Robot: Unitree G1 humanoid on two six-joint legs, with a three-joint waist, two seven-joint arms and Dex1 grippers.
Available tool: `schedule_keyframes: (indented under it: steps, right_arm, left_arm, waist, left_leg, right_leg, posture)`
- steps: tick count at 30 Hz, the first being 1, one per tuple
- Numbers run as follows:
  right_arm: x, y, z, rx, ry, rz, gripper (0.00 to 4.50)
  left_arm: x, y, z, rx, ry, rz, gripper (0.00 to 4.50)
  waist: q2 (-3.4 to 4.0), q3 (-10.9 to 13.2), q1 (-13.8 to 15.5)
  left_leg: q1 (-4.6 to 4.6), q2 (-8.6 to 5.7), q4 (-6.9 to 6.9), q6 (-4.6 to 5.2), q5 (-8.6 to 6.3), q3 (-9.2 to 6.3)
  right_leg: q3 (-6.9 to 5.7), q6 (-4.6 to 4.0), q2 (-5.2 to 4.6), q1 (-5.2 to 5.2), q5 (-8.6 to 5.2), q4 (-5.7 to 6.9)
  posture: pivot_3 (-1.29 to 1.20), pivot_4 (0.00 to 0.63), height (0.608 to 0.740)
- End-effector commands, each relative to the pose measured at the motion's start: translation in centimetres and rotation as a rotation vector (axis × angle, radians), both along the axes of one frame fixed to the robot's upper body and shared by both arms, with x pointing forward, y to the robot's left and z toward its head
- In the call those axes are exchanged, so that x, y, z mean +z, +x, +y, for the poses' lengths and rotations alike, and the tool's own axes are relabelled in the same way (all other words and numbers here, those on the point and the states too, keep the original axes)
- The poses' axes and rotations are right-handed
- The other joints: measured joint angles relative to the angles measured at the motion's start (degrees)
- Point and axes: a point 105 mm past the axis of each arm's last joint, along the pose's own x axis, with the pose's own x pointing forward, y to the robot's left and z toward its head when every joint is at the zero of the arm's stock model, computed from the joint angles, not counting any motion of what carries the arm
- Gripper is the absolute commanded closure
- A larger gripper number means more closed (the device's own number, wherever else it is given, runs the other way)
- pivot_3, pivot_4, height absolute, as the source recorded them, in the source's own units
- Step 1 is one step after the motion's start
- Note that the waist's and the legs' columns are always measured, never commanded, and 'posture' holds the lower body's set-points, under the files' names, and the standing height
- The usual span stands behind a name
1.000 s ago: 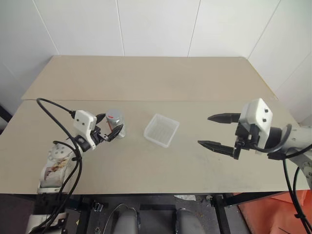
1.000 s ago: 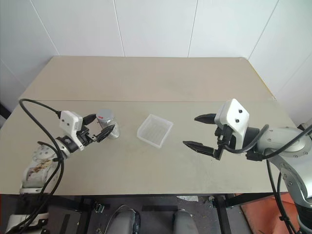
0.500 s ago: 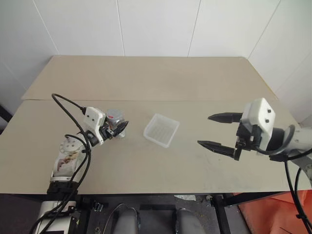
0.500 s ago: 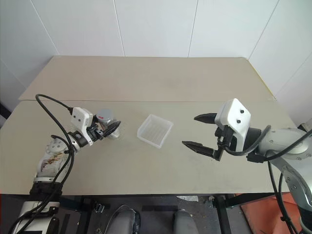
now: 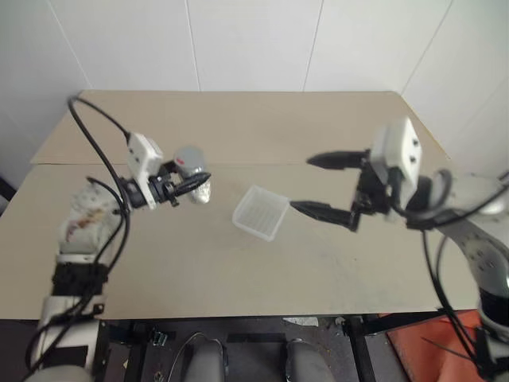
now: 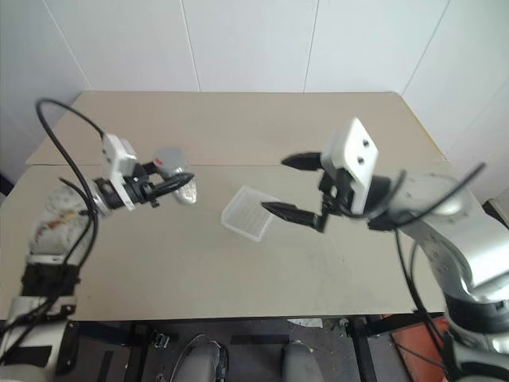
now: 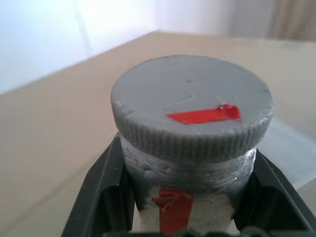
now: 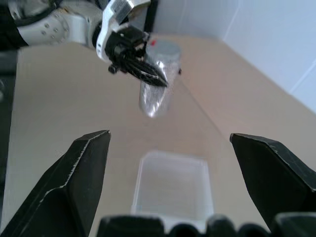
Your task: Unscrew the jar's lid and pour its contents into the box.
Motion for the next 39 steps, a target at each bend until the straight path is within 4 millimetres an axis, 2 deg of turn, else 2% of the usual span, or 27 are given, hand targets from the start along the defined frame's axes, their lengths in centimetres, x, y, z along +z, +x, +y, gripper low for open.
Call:
schedule_keyframes:
  steps: [1,6,12,18,26,29,32,33,37,39]
  right_arm:
    - [1.6,0.2,2.2,0.069,0.068,0.003,0.00]
    - [3.2,1.6,5.4,0.085,0.094,0.017,0.00]
    - [3.2,3.1,7.3,0.040,0.061,0.044,0.00]
    - [2.8,4.0,7.9,0.000,0.043,0.047,0.00]
    - [2.5,4.3,8.1,0.003,0.044,0.075,0.00]
    - [2.1,4.3,8.2,0.027,0.036,0.111,0.57]
    - [1.7,4.7,8.2,0.023,0.033,0.131,1.56]
    - [1.7,4.8,8.2,0.026,0.037,0.145,1.75]
    - [2.0,4.9,8.3,0.060,0.059,0.146,1.75]
    - [2.5,4.3,8.4,0.182,0.081,0.141,1.75]
  left_arm:
    - [1.3,-1.1,-1.0,-0.204,0.017,-0.002,2.44]
    - [2.3,-1.0,-3.6,-0.410,0.061,0.006,2.44]
    - [2.7,-0.5,-6.0,-0.528,0.085,-0.005,2.44]
    - [2.7,-0.4,-6.8,-0.560,0.087,-0.019,2.44]
    - [2.4,-0.5,-6.5,-0.558,0.112,-0.033,2.44]
    - [2.4,-0.5,-6.4,-0.554,0.114,-0.040,2.44]
    - [2.5,-0.5,-6.3,-0.553,0.114,-0.046,2.44]
    - [2.5,-0.6,-6.3,-0.554,0.117,-0.052,2.44]
    - [2.7,-0.8,-6.3,-0.562,0.120,-0.070,2.44]
    - [2.8,-1.2,-6.4,-0.589,0.130,-0.090,2.44]
  waist:
    - [0.00,0.0,0.1]
    - [0.02,0.0,0.3]
    - [0.02,0.0,0.1]
    - [0.02,0.0,-0.4]
    - [0.02,0.0,-0.2]
    - [0.02,0.0,-0.2]
    - [0.02,0.0,-0.2]
    - [0.03,0.0,-0.3]
    - [0.03,0.0,-0.2]
    - [0.03,0.0,-0.2]
  left_leg:
    - [0.00,0.01,-0.03,0.00,0.00,0.00]
    - [-0.15,0.00,0.03,0.00,0.00,-0.02]
    - [-0.79,-0.02,0.13,0.01,0.01,-0.08]
    - [-0.92,-0.01,0.12,0.02,0.02,-0.10]
    - [-0.91,-0.01,0.12,0.02,0.02,-0.12]
    - [-0.91,-0.01,0.12,0.02,0.02,-0.13]
    - [-0.90,0.00,0.12,0.02,0.02,-0.13]
    - [-0.90,0.00,0.12,0.02,0.02,-0.13]
    - [-0.90,0.00,0.12,0.02,0.02,-0.13]
    - [-0.91,-0.01,0.12,0.02,0.02,-0.13]
  right_leg:
    - [0.00,0.00,0.00,0.00,0.00,-0.01]
    - [-0.03,0.00,0.01,-0.15,0.00,0.07]
    - [-0.06,-0.01,0.02,-0.75,0.02,0.41]
    - [-0.06,-0.01,0.04,-0.91,0.02,0.41]
    - [-0.07,-0.01,0.04,-0.88,0.02,0.42]
    - [-0.07,-0.01,0.04,-0.88,0.02,0.41]
    - [-0.07,-0.01,0.05,-0.88,0.02,0.42]
    - [-0.07,-0.01,0.05,-0.88,0.02,0.43]
    - [-0.07,-0.01,0.05,-0.88,0.02,0.43]
    - [-0.07,-0.01,0.05,-0.88,0.02,0.42]
  posture:
    - [0.00,0.150,0.740]
    - [0.00,0.150,0.740]
    - [0.00,0.150,0.740]
    - [0.00,0.150,0.740]
    - [0.00,0.150,0.740]
    - [0.00,0.150,0.740]
    - [0.00,0.150,0.740]
    - [0.00,0.150,0.740]
    - [0.00,0.150,0.740]
    - [0.00,0.150,0.740]
